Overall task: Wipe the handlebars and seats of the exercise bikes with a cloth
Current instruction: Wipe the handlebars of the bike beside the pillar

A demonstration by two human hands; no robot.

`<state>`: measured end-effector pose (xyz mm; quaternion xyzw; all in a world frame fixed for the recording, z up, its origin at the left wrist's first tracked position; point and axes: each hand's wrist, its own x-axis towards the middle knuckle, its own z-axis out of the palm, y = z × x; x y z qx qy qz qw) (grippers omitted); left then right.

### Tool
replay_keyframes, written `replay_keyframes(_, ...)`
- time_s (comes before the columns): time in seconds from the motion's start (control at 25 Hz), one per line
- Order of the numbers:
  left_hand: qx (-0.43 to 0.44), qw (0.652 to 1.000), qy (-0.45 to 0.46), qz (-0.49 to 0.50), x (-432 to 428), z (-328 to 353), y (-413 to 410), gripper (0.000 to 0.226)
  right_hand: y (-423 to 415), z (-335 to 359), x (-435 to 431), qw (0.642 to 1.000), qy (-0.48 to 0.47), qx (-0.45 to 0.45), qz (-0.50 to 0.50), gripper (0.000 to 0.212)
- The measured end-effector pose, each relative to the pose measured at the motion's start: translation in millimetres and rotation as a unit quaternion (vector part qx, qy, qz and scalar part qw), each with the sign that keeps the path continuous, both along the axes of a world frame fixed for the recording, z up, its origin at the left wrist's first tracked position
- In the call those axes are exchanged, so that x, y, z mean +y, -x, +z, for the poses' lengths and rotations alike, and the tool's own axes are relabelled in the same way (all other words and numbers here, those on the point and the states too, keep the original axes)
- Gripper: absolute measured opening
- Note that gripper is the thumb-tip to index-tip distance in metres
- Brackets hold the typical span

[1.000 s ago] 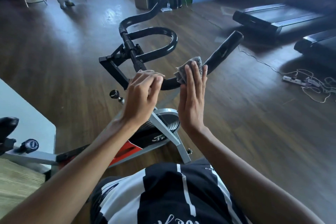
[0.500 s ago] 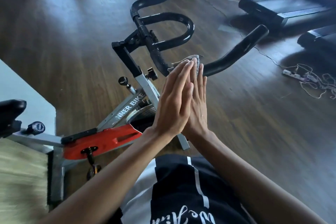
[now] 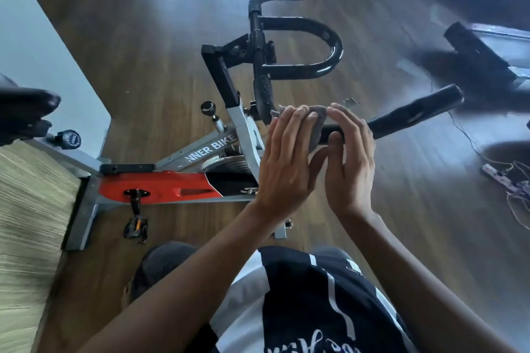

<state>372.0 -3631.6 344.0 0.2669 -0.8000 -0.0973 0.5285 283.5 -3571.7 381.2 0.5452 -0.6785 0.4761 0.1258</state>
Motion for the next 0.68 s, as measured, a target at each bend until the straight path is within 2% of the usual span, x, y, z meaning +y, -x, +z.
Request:
replay_keyframes(0.12, 0.014, 0.999, 0.050, -0.009, -21, -8, -1, 0.041, -3, -7, -4, 1.000, -0.005, 0.009, -0.013, 0.035)
replay_keyframes(0.4, 0.027, 0.981, 0.089, -0.169, -76, -19, -25, 0.042, -21, -14, -18, 0.994, 0.014, -0.024, -0.101, 0.036)
replay_keyframes(0.68, 0.019, 0.926, 0.114, -0.361, -150, -23, -29, 0.048, -47, -16, -49, 0.964, 0.020, -0.048, -0.260, 0.044)
